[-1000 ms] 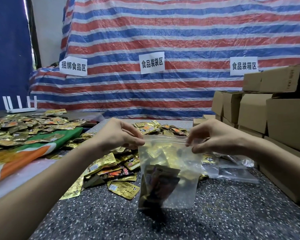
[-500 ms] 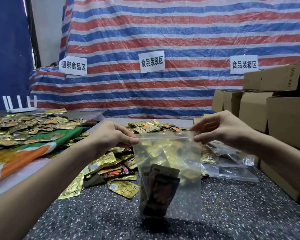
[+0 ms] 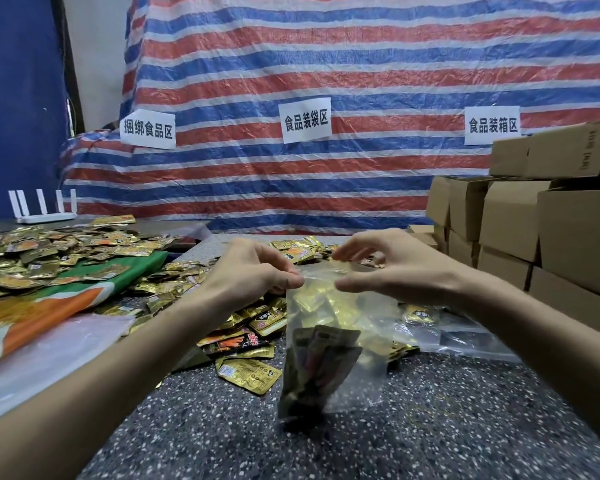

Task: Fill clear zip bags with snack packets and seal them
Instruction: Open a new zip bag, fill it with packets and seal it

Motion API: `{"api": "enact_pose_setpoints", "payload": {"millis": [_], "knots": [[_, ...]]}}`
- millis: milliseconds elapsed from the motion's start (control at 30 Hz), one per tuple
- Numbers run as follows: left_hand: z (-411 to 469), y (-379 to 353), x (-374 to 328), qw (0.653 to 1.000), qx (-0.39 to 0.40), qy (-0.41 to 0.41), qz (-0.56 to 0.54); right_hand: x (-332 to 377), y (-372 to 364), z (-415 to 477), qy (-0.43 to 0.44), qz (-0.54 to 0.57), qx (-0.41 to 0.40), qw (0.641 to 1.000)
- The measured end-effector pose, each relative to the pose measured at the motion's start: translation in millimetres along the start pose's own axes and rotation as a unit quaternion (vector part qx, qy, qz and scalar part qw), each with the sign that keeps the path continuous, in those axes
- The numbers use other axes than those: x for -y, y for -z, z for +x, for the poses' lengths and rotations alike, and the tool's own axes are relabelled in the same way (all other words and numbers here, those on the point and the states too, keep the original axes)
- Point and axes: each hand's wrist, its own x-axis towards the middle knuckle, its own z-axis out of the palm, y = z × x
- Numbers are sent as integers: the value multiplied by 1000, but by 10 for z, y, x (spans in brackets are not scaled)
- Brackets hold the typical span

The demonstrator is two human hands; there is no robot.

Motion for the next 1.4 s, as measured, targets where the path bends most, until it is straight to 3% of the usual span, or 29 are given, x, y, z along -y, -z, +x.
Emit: {"api": "enact_pose_setpoints", "payload": {"millis": [133, 700, 1000, 1200, 1400], "knots": [[-44, -35, -49, 1000, 20, -18, -2, 154, -145, 191, 26, -101, -14, 994], [-76, 129, 1, 997, 43, -61, 36, 295, -180, 342, 82, -16, 14, 996], [-95, 143, 8, 977, 84, -135, 144, 294, -221, 352, 76, -16, 28, 997], [-143, 98, 104, 988, 27, -149, 23, 273, -187, 290, 70, 21, 35, 997], [-150, 72, 182, 985, 0, -174, -12, 194, -145, 212, 66, 30, 36, 997]]}}
